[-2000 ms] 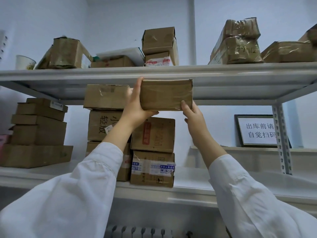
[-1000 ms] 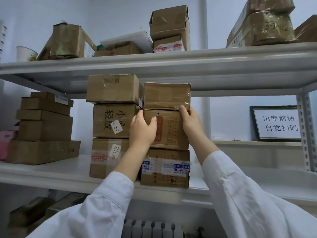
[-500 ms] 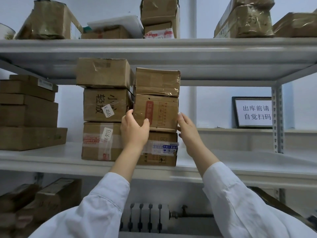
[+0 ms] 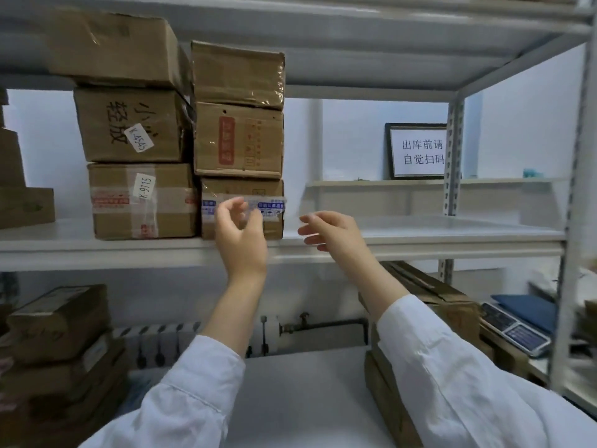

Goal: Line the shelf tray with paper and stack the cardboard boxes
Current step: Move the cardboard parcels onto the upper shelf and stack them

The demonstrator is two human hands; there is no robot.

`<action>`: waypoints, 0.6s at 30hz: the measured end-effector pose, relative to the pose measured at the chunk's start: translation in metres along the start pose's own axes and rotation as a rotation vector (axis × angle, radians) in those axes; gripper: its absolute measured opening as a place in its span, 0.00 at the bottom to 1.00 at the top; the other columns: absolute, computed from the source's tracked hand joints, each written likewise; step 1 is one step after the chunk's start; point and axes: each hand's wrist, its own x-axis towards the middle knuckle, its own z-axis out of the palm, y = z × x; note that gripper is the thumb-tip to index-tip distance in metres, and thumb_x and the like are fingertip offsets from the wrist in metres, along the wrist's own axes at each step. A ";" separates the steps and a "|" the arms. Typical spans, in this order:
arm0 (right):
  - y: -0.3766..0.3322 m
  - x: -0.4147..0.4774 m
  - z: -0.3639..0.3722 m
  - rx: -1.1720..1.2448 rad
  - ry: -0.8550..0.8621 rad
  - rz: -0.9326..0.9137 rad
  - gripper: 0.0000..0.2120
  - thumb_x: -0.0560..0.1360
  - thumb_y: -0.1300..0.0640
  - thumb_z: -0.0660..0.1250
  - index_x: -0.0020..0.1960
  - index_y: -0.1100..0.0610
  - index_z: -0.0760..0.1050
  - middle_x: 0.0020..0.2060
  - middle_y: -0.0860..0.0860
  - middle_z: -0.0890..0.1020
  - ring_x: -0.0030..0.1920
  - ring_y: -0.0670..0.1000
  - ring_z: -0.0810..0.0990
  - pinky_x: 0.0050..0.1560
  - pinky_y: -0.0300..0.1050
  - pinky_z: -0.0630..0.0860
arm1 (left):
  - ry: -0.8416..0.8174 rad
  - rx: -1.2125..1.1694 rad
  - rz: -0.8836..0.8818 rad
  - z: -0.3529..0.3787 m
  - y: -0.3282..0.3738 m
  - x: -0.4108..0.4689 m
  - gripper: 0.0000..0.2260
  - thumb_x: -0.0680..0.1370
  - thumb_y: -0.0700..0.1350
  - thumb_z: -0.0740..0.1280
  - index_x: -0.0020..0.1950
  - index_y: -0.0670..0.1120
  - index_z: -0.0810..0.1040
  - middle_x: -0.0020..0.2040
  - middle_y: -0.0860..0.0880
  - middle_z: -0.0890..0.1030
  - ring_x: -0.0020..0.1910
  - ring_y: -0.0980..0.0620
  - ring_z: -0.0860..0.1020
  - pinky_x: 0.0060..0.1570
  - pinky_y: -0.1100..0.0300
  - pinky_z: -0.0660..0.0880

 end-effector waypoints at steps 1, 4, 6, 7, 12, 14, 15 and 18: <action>0.005 -0.006 -0.007 -0.042 -0.035 0.025 0.11 0.80 0.54 0.60 0.54 0.58 0.78 0.46 0.53 0.82 0.39 0.47 0.79 0.39 0.34 0.74 | 0.002 -0.066 -0.066 0.006 -0.004 -0.009 0.06 0.77 0.39 0.62 0.53 0.47 0.72 0.48 0.53 0.75 0.47 0.58 0.74 0.50 0.65 0.71; 0.018 -0.017 -0.029 -0.122 -0.131 0.085 0.13 0.79 0.52 0.61 0.57 0.57 0.77 0.46 0.50 0.82 0.41 0.47 0.80 0.46 0.41 0.73 | 0.040 -0.232 -0.294 0.026 -0.014 -0.027 0.07 0.77 0.38 0.61 0.45 0.49 0.73 0.42 0.53 0.76 0.42 0.56 0.75 0.38 0.66 0.69; 0.027 -0.021 -0.044 -0.153 -0.165 0.091 0.12 0.79 0.51 0.61 0.57 0.56 0.78 0.45 0.48 0.82 0.42 0.46 0.80 0.48 0.42 0.74 | 0.050 -0.286 -0.410 0.037 -0.021 -0.035 0.08 0.77 0.38 0.60 0.42 0.49 0.73 0.39 0.52 0.77 0.37 0.55 0.74 0.34 0.65 0.68; 0.032 -0.021 -0.052 -0.166 -0.173 0.090 0.12 0.79 0.50 0.62 0.57 0.55 0.78 0.44 0.47 0.82 0.42 0.46 0.80 0.48 0.42 0.74 | 0.048 -0.300 -0.452 0.043 -0.025 -0.040 0.08 0.77 0.38 0.59 0.41 0.48 0.73 0.38 0.51 0.77 0.36 0.55 0.74 0.34 0.65 0.67; 0.067 -0.022 -0.101 -0.221 -0.177 0.144 0.13 0.78 0.51 0.63 0.58 0.56 0.78 0.46 0.49 0.82 0.45 0.48 0.80 0.45 0.37 0.73 | 0.042 -0.319 -0.619 0.079 -0.056 -0.071 0.09 0.77 0.38 0.58 0.39 0.46 0.73 0.35 0.50 0.76 0.32 0.54 0.73 0.32 0.64 0.67; 0.084 -0.022 -0.120 -0.315 -0.195 0.166 0.14 0.78 0.50 0.63 0.60 0.56 0.78 0.52 0.50 0.82 0.52 0.48 0.79 0.53 0.39 0.74 | 0.024 -0.301 -0.677 0.093 -0.070 -0.084 0.09 0.77 0.38 0.58 0.39 0.47 0.73 0.35 0.50 0.76 0.32 0.54 0.73 0.32 0.64 0.67; 0.095 -0.022 -0.132 -0.380 -0.207 0.177 0.16 0.78 0.49 0.64 0.61 0.55 0.77 0.55 0.50 0.81 0.57 0.48 0.78 0.58 0.42 0.74 | 0.012 -0.290 -0.707 0.102 -0.078 -0.093 0.09 0.77 0.39 0.58 0.39 0.47 0.74 0.35 0.51 0.77 0.32 0.54 0.73 0.32 0.64 0.67; 0.122 -0.023 -0.163 -0.502 -0.205 0.252 0.20 0.78 0.48 0.63 0.67 0.55 0.73 0.63 0.51 0.77 0.62 0.50 0.75 0.61 0.45 0.73 | -0.029 -0.250 -0.796 0.126 -0.096 -0.118 0.09 0.78 0.40 0.58 0.40 0.47 0.74 0.36 0.51 0.77 0.33 0.55 0.73 0.33 0.63 0.68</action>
